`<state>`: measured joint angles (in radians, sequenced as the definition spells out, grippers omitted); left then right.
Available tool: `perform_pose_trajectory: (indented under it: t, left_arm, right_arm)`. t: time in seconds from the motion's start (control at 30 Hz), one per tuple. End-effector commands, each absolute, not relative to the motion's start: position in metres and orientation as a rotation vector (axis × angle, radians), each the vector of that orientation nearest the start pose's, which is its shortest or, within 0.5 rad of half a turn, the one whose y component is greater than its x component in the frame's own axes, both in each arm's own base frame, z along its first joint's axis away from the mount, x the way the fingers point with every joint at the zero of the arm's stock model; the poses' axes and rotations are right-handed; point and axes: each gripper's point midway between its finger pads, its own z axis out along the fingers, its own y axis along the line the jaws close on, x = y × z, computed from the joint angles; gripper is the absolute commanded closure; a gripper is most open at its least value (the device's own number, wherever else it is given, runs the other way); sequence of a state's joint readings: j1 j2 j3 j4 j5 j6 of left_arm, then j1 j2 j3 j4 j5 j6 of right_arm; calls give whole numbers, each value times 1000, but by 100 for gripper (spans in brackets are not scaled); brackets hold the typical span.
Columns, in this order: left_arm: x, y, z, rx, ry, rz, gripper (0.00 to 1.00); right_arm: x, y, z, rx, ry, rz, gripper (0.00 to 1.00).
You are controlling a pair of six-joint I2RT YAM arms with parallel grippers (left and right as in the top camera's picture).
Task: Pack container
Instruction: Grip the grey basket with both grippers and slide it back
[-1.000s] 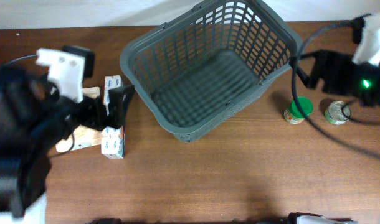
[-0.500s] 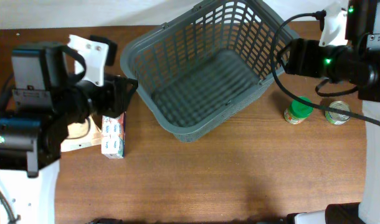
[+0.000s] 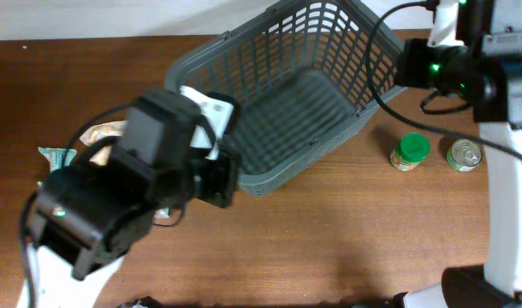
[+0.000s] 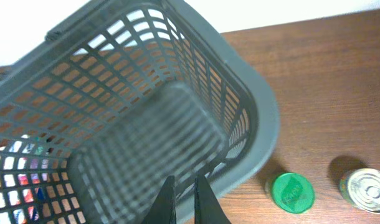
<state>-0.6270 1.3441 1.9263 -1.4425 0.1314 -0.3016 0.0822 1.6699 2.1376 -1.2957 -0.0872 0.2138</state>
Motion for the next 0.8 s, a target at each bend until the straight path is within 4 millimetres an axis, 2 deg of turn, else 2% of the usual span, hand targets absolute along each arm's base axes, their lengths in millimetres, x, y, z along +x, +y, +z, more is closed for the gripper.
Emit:
perform_pose_trajectory:
  t: [0.0,0.07,0.23,0.37,0.4,0.53,0.63,0.77]
  left_arm:
    - [215,-210,359,493,2515,-544,98]
    - [207,-217,348,530,2567,-526,98]
    - [201,-211,320,548,2694,-364,98]
    - [204,-213,299,571,2761,-278,98]
    - [208,-216,286,595,2793,-235,98]
    - [213,-222,266,620,2845,-185,98]
    - [215,-234,249,687,2856,-168,98]
    - [212,-239,241,732,2857,-158,98]
  right_arm:
    - [417,65,346,73,2436,320,96]
    - [425,71,336,1,2449,339,96]
    - [440,73,316,-13,2488,335,96]
    - [447,73,301,-8,2524,332,96]
    - [449,72,295,-2,2537,325,96]
    - [451,63,286,22,2562,252,96]
    - [449,61,276,29,2601,240,96]
    - [446,61,269,33,2632,237,96]
